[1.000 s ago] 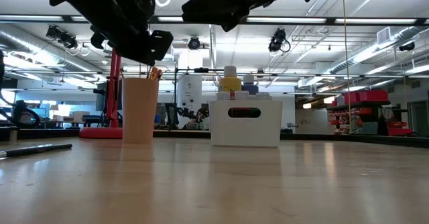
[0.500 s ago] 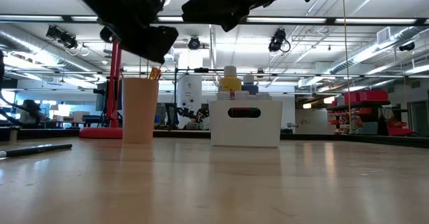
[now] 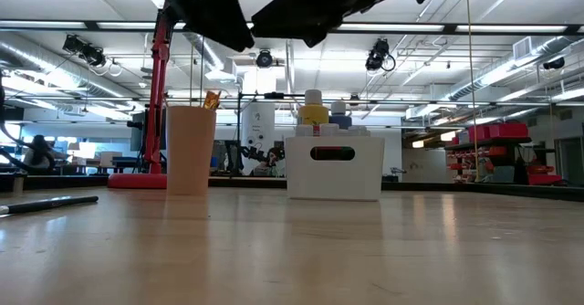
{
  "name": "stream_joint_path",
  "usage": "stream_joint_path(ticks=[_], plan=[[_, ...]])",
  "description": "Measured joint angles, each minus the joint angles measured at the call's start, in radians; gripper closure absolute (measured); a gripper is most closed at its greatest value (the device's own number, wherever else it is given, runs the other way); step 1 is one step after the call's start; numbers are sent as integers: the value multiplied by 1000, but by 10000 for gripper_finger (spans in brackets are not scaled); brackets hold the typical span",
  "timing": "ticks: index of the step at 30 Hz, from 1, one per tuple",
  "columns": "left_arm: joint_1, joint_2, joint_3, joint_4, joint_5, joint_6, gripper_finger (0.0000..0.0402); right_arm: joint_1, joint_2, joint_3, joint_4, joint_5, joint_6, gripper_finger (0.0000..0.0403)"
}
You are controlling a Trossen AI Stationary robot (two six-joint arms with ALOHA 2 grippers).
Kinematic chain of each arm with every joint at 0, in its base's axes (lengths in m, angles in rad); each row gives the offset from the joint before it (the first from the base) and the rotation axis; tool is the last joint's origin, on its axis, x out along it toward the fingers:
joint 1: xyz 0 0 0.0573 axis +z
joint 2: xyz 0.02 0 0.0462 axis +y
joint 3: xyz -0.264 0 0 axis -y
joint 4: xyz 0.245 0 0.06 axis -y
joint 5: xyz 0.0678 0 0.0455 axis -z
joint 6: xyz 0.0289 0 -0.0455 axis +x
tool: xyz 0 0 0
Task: Pick & Place Paint Supplies
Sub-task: Put the white paint brush into the orange cup
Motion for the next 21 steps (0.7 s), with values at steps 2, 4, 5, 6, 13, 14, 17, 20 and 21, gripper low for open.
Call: stream_joint_path(ticks=[2, 4, 5, 6, 13, 14, 17, 20, 21], plan=[[-14, 0, 1, -25, 92, -56, 278, 0, 0, 0, -18, 0, -3, 241], [-26, 0, 1, -80, 170, -130, 278, 0, 0, 0, -35, 0, -3, 241], [-32, 0, 1, -118, 210, -181, 278, 0, 0, 0, -42, 0, -3, 241], [-36, 0, 1, -160, 243, -239, 278, 0, 0, 0, -47, 0, -3, 241], [-97, 0, 0, -365, 436, -596, 278, 0, 0, 0, -53, 4, -3, 241], [-108, 0, 0, -367, 456, -630, 278, 0, 0, 0, -53, 10, -4, 241], [-139, 0, 0, -368, 530, -746, 278, 0, 0, 0, -53, 10, -13, 241], [-172, 1, 0, -368, 576, -878, 278, 0, 0, 0, -53, 10, -15, 241], [-183, 9, 0, -368, 585, -921, 278, 0, 0, 0, -53, 10, -14, 241]])
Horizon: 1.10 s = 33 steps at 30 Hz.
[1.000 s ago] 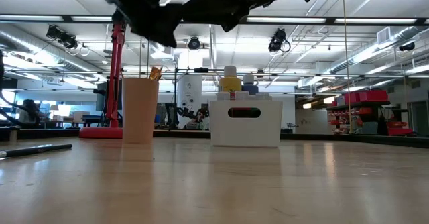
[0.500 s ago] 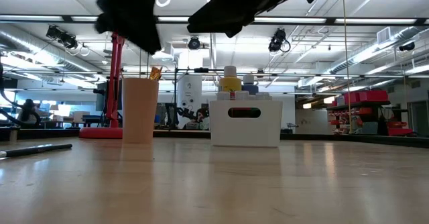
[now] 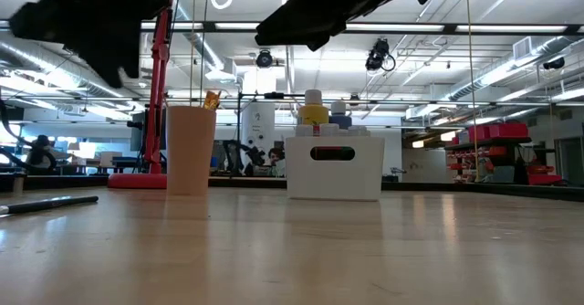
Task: Pick & Place Paint Supplies
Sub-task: Put the white paint brush into the orange cup
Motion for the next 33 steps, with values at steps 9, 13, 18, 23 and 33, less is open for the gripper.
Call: stream_joint_path(ticks=[9, 13, 18, 23, 33], plan=[[-76, 175, -11, 0, 225, -192, 278, 0, 0, 0, -2, 0, 0, 241], [-93, 252, -11, 18, 312, -237, 278, 0, 0, 0, -3, 0, 0, 241], [-99, 288, -11, 90, 332, -242, 278, 0, 0, 0, 2, 0, 0, 241], [-113, 287, -11, 127, 289, -314, 278, 0, 0, 0, 2, 0, -1, 241], [-135, 287, -95, 270, 328, -398, 278, 0, 0, 0, 2, 0, -1, 241]])
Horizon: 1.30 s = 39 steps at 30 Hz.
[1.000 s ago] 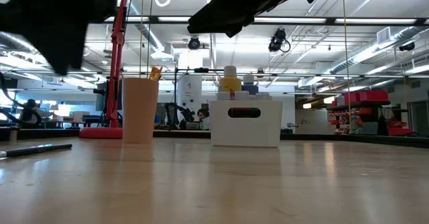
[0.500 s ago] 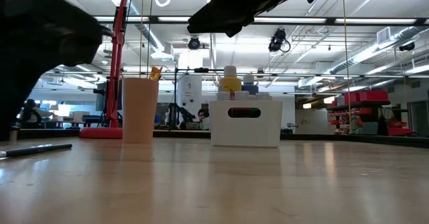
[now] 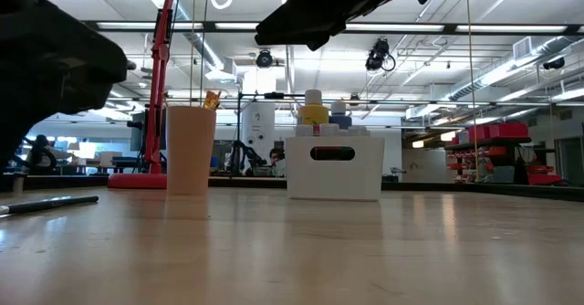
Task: Pick & Place Paint Supplies
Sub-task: Put the white paint brush into the orange cup
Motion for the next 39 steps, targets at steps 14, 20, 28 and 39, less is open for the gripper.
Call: stream_joint_path(ticks=[14, 20, 28, 39], plan=[[-3, -4, -46, 18, -14, 88, 321, 0, 0, 0, 1, 0, 0, 241], [-5, -3, -46, -12, -60, 162, 393, 0, 0, 0, 1, 0, 0, 241], [-5, -2, -47, -34, -117, 313, 396, 0, 0, 0, 1, 0, 0, 241], [4, 2, 110, -290, -347, 804, 399, -1, 13, 2, 14, -92, 23, 241]])
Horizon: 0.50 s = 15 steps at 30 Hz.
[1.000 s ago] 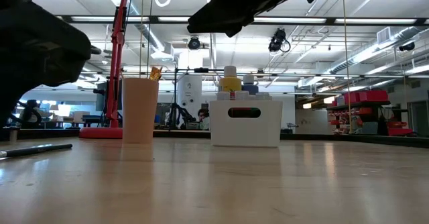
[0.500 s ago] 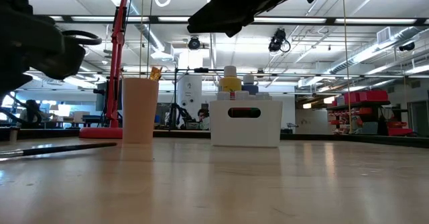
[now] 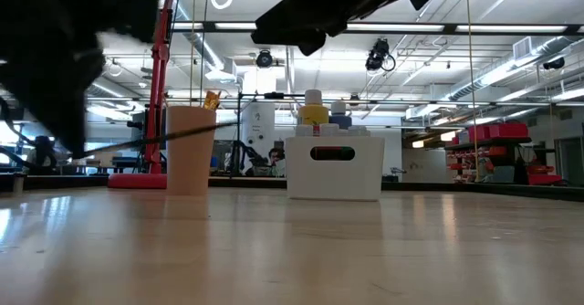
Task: Pick & Place Paint Supplies
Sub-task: Put the white paint brush into the orange cup
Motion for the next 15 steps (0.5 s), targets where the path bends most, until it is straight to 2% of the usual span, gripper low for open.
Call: stream_joint_path(ticks=[2, 5, 10, 12, 15], plan=[[6, 0, 24, 20, -64, 128, 400, 3, 18, 0, -1, -47, 1, 241], [15, 0, 42, 6, -142, 283, 400, 13, 58, 0, -2, -58, -46, 241], [63, 0, 54, 17, -142, 436, 400, 40, 130, 0, 56, -55, -197, 241], [89, 0, 54, 19, -143, 470, 400, 49, 149, -1, 85, -45, -203, 241], [121, 0, 55, 25, -142, 519, 400, 56, 156, -1, 108, 24, -163, 241]])
